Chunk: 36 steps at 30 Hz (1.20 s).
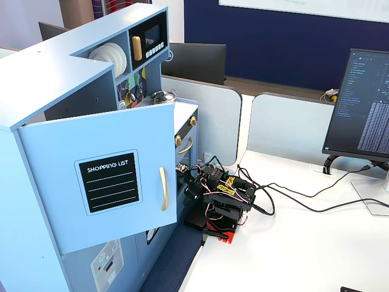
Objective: Close the left cabinet door
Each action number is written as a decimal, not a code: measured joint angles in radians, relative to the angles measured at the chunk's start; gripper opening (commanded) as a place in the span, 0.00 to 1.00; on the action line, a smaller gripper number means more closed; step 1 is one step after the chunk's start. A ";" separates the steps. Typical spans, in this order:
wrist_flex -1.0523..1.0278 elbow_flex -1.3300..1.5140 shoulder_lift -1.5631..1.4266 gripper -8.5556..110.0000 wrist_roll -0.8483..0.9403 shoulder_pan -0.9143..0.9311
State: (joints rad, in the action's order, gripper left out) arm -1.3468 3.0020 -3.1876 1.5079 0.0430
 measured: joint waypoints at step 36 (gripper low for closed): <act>0.657 -0.192 0.261 0.07 0.084 -1.115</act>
State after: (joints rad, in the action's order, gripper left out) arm -0.6903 2.8103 -2.9268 1.5923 -1.0723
